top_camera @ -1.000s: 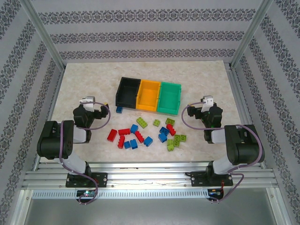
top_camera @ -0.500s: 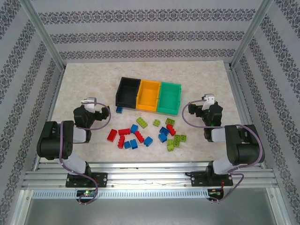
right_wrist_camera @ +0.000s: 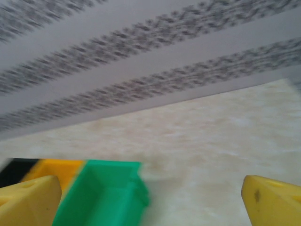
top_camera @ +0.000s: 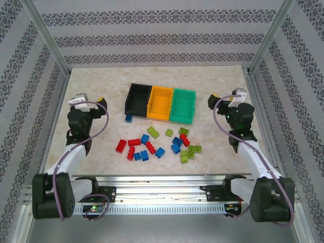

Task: Sort the legos into containers by color
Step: Pick up the lego from the bottom-center of the table.

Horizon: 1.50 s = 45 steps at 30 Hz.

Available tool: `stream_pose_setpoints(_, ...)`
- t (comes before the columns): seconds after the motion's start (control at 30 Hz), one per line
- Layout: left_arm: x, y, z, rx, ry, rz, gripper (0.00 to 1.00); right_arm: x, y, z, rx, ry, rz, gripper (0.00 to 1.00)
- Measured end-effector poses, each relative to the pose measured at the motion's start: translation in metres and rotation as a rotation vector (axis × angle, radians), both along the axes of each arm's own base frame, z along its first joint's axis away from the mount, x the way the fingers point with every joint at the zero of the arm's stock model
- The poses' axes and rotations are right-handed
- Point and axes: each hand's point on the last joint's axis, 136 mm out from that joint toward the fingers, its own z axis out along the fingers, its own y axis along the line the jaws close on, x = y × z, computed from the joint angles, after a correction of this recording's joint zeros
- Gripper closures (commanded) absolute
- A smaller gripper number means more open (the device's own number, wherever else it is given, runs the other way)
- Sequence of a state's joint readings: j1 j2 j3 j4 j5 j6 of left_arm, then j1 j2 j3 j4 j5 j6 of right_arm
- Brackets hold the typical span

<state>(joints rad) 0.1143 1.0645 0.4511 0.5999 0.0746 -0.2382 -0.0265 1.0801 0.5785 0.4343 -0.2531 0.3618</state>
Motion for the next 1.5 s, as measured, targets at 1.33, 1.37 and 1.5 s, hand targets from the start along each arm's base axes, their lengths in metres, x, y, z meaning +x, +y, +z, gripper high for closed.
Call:
stream_pose_setpoints(1.33,-0.023,-0.089,-0.116,-0.714,0.698,-0.349,0.00,-0.120,0.148,-0.215,-0.288,1.133,0.483,0.74)
stream_pose_setpoints(1.37,-0.023,-0.090,-0.115,-0.711,0.701,-0.358,0.00,-0.119,0.147,-0.215,-0.292,1.130,0.482,0.77)
stream_pose_setpoints(1.5,-0.026,-0.095,-0.113,-0.709,0.719,-0.388,0.00,-0.116,0.146,-0.212,-0.304,1.120,0.472,0.86)
